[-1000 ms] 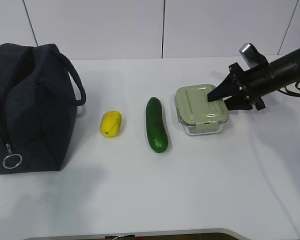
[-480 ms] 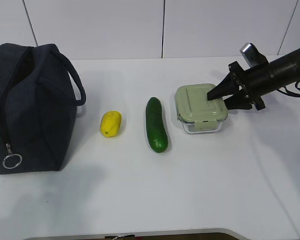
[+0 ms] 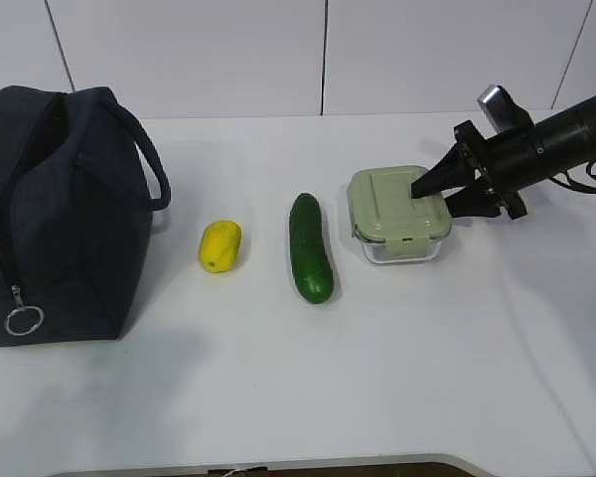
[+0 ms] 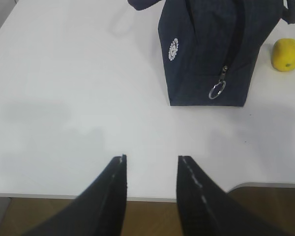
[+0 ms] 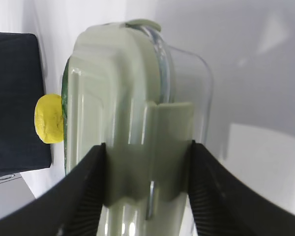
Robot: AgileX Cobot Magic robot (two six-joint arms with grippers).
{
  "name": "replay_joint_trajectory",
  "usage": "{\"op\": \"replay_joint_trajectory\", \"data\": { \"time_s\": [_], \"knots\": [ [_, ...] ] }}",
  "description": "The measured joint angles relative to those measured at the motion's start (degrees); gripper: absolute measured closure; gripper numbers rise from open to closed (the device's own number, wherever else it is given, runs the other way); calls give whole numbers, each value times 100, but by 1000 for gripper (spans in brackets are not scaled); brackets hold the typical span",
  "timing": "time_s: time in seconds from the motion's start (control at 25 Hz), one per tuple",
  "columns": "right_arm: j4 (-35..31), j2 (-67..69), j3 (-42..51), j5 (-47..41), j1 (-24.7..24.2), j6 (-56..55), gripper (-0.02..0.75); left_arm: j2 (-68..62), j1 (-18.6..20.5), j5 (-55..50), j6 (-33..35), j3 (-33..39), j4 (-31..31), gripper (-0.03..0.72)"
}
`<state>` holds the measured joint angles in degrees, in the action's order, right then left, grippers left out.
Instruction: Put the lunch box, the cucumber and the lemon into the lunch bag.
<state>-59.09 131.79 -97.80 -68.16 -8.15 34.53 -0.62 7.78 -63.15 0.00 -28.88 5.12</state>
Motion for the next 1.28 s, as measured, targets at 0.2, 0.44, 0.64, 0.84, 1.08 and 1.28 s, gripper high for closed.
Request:
{"op": "replay_joint_trajectory", "data": {
  "time_s": [0.2,0.44,0.64,0.84,1.08,1.28],
  "knots": [
    [0,-10,0,25,0,-129,359,0,0,0,0,0,0,446],
    [71,-153,0,58,0,-210,360,0,0,0,0,0,0,446],
    [71,-237,0,68,0,-301,360,0,0,0,0,0,0,446],
    [107,-343,0,81,119,-358,360,0,0,0,0,0,75,446],
    [96,-532,0,70,379,-434,360,0,0,0,0,0,144,446],
    [64,-691,0,70,488,-468,360,0,0,0,0,0,168,446]
  ]
}}
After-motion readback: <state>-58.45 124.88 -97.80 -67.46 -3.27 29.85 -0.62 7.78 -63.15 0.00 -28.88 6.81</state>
